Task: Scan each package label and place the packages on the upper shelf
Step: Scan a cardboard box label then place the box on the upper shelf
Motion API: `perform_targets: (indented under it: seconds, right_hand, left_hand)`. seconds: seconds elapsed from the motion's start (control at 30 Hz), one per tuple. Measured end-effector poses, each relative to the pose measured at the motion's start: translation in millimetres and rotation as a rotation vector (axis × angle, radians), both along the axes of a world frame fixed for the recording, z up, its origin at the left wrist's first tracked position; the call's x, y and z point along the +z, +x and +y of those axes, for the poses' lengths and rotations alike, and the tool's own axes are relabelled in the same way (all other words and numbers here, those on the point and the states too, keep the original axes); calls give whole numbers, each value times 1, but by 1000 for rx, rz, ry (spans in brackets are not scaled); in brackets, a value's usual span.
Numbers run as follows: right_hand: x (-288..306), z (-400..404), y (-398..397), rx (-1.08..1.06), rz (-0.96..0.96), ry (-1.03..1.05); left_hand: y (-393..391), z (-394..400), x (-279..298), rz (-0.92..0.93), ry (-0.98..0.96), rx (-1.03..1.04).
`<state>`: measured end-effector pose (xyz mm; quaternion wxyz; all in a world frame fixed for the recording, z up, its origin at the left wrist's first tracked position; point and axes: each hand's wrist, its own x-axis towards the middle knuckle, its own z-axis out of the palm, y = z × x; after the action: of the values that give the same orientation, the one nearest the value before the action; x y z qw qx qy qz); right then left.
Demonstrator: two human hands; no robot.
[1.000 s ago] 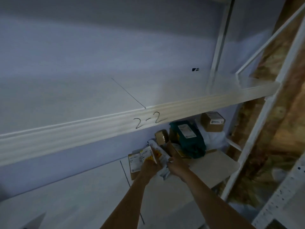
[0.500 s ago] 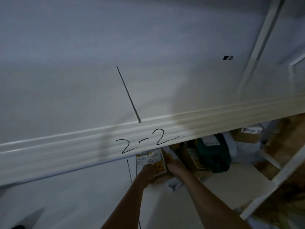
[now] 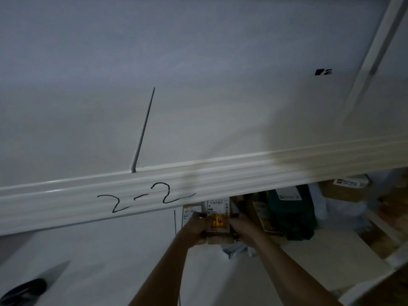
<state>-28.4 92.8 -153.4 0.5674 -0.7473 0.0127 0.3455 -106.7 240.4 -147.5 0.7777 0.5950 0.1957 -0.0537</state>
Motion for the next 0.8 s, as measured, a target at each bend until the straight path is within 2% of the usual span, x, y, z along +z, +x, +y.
perform_targets:
  seconds: [0.13,0.5,0.8]
  right_hand:
    - [-6,-12,-4,82,79,133]
    - [-14,17,-49,341,205,312]
    - [8,80,-129,446,146,257]
  left_hand:
    - [-19,0,4,40,-38,-9]
    - [-91,24,13,195,65,116]
    - [-188,74,33,187,125,202]
